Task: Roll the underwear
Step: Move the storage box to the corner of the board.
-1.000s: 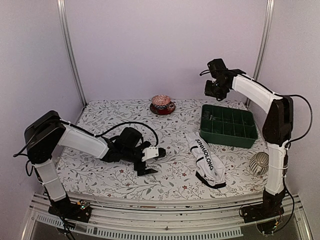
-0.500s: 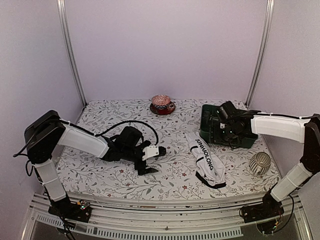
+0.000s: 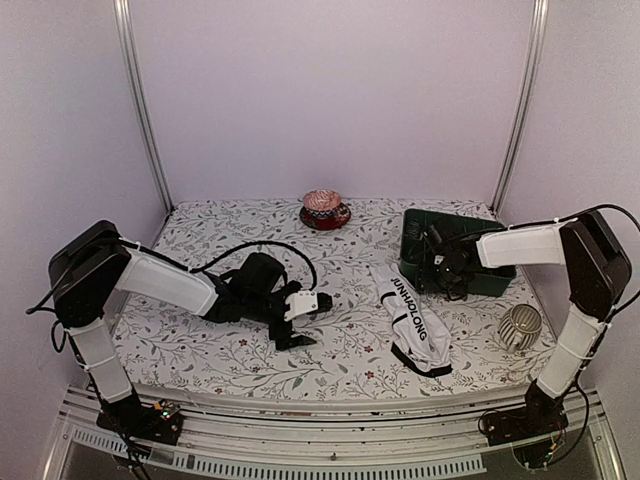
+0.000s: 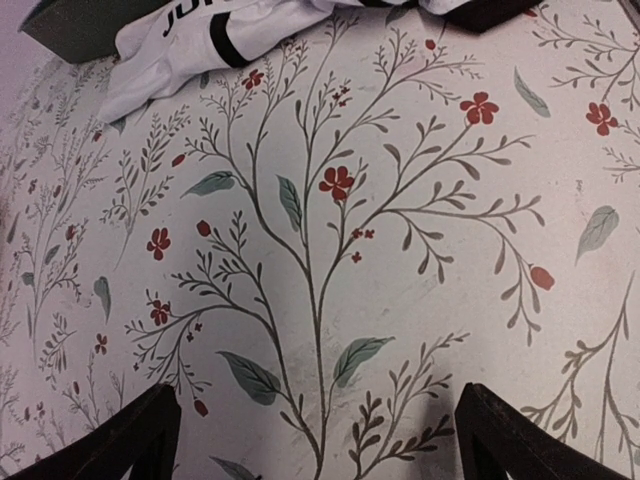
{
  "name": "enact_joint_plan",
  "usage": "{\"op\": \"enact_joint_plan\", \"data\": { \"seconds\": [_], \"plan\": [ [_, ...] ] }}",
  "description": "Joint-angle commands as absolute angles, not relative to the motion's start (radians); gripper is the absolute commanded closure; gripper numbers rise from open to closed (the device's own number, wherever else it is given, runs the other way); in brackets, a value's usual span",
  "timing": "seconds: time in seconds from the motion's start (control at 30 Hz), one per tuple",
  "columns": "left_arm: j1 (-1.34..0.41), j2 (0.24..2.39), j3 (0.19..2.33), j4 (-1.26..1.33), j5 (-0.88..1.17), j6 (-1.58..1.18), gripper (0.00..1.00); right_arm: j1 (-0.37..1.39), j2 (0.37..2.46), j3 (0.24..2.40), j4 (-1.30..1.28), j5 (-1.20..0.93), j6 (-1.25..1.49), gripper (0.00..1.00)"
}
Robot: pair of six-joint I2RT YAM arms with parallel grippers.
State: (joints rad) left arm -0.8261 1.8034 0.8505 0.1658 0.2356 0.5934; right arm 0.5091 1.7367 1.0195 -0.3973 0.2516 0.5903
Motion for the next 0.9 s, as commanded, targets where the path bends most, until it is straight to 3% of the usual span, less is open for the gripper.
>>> {"op": "enact_joint_plan", "data": {
  "seconds": [0.0, 0.33, 0.63, 0.87],
  "plan": [
    [-0.817, 1.801, 0.863, 0.16, 0.249, 0.586, 0.02, 0.458, 1.82, 1.139, -0.363, 0.277, 0.577, 0.27],
    [-0.815, 1.802, 0.862, 0.162, 0.245, 0.59, 0.02, 0.38, 1.98, 1.421, -0.462, 0.279, 0.52, 0.27],
    [-0.815, 1.816, 0.871, 0.155, 0.255, 0.588, 0.01, 0.499, 1.893, 1.329, -0.38, 0.059, 0.457, 0.27],
    [-0.816, 1.807, 0.87, 0.153, 0.254, 0.584, 0.01, 0.576, 1.981, 1.439, -0.447, 0.094, 0.424, 0.28]
  ]
}}
